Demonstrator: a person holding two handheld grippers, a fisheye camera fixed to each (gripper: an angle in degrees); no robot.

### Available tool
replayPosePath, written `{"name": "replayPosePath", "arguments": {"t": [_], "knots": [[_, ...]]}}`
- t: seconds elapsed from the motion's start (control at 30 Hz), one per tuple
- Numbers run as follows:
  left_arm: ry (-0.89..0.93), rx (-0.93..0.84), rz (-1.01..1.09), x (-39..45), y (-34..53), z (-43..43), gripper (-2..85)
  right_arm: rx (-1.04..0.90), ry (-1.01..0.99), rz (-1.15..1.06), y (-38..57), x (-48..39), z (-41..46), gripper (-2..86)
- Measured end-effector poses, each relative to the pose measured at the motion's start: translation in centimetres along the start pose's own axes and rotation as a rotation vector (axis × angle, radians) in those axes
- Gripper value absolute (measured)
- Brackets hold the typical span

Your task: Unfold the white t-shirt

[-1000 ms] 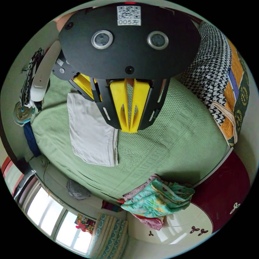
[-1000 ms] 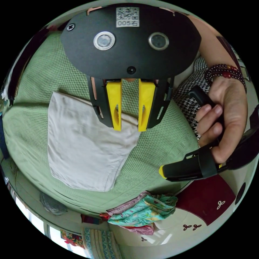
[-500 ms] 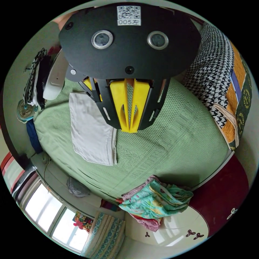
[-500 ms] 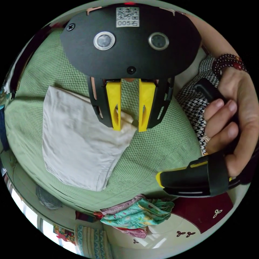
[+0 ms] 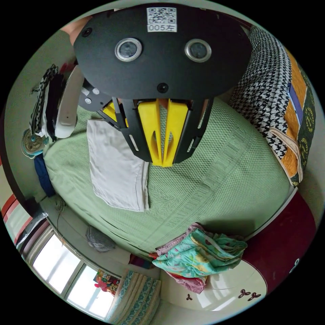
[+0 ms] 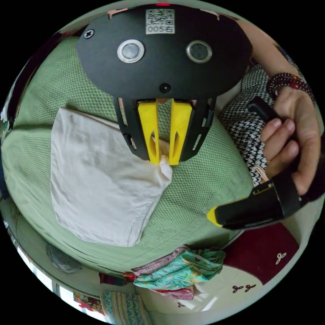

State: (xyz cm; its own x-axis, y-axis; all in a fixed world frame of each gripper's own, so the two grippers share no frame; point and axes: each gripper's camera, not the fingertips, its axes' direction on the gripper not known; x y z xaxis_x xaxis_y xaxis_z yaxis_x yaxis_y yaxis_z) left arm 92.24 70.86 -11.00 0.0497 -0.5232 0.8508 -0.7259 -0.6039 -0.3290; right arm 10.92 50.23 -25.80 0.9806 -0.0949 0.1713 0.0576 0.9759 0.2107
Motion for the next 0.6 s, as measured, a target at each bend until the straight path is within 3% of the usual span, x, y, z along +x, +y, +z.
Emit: {"name": "replayPosePath", "arguments": {"t": [0.17, 0.6], "knots": [[0.005, 0.008, 0.041, 0.9, -0.2, 0.8, -0.7, 0.043, -0.11, 0.018, 0.6, 2.2, -2.9, 0.2], [0.116, -0.204, 0.209, 4.6, -1.4, 7.0, -0.7, 0.108, -0.018, 0.091, 1.5, 6.2, -6.8, 0.1]]}}
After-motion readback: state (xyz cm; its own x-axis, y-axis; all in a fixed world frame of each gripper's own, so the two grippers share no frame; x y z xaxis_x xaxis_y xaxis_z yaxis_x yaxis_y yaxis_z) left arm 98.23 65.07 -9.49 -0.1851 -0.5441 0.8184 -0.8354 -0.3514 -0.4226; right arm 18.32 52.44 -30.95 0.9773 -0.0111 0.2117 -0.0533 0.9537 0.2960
